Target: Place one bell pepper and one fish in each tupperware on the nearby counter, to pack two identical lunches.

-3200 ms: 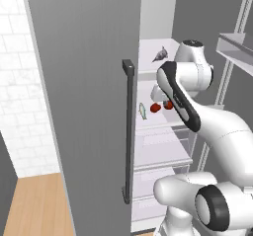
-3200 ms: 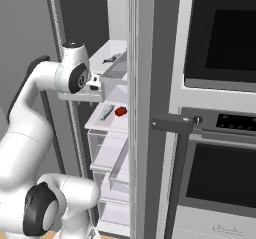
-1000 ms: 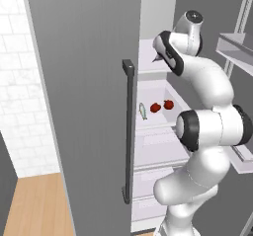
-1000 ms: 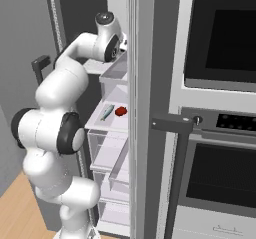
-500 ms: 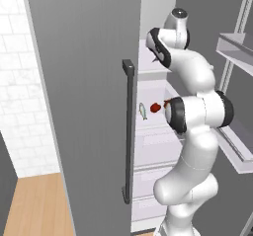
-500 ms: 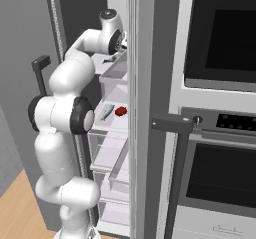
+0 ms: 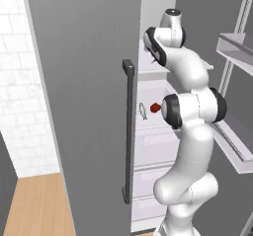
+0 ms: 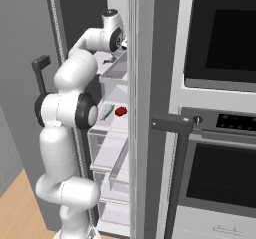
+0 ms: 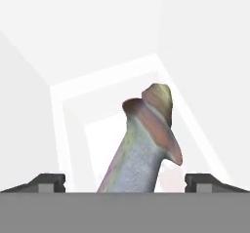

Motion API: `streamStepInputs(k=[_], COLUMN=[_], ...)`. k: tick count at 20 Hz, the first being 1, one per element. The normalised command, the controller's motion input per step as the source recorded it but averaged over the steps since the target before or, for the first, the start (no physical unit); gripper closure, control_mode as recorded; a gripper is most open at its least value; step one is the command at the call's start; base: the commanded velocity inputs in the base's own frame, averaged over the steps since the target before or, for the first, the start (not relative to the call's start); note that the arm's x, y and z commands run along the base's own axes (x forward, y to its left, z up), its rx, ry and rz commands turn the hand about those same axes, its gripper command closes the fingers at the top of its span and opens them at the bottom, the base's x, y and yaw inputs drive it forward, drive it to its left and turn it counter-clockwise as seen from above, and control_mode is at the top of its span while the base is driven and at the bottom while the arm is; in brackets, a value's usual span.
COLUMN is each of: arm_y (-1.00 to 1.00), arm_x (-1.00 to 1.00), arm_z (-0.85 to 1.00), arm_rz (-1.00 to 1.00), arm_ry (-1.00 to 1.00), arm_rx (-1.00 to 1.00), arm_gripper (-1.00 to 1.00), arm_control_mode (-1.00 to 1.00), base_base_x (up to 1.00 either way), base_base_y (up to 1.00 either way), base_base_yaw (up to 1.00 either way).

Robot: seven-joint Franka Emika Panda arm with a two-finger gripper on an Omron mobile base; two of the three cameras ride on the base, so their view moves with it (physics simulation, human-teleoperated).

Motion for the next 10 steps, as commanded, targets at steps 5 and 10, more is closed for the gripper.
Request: streamStepInputs(k=[5, 10], arm_y=[-0.01, 0.00], arm_x=[0.00, 0.01], arm_z=[-0.43, -0.02], arm_rz=[-0.02, 0.00], arm_ry=[0.05, -0.02], arm_rx=[0.00, 0.00], arm_gripper=[1.00, 1.00], arm_control_mode=[-1.00, -1.00], base_base_x=[0.00, 0.00], base_base_y=[0.00, 0.00], base_base_yaw=[0.00, 0.00])
